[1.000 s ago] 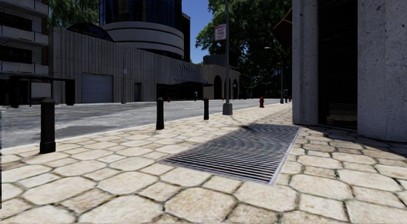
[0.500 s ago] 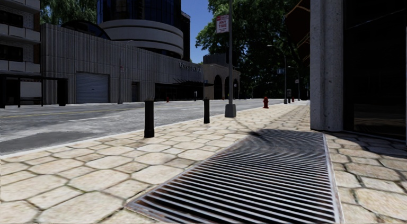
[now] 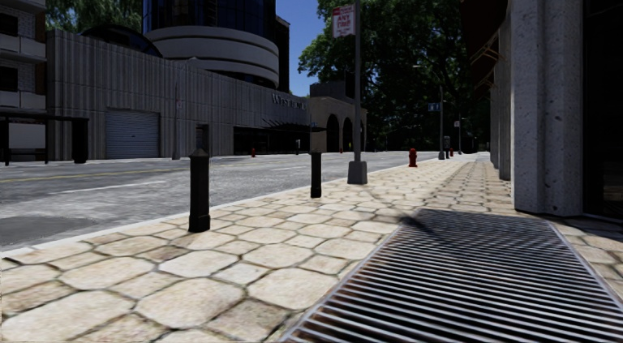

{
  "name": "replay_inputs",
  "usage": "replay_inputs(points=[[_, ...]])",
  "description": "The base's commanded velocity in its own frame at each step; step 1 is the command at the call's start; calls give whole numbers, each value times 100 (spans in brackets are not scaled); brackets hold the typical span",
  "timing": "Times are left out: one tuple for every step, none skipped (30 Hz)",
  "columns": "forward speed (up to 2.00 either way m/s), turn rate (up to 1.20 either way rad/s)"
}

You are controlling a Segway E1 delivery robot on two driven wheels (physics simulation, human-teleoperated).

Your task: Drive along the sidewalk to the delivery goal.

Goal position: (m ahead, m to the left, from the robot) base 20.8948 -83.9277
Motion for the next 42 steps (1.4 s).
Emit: replay_inputs(points=[[200,-29],[200,-30],[200,-31],[200,-31],[200,-31],[200,-31],[200,-31],[200,-31],[200,-31],[200,-31],[200,-31],[200,-31],[200,-31],[200,-31],[200,-32],[200,-32],[200,-37],[200,-39],[200,-40],[200,-40],[200,-40],[200,-40],[200,-40],[200,-40],[200,-40],[200,-40],[200,-40],[200,-40],[200,-40],[200,-40],[200,-40],[200,-40],[200,-40],[200,-40],[200,-40],[200,-40],[200,-40],[200,-40],[200,-40],[200,-40],[200,-40],[200,-40]])
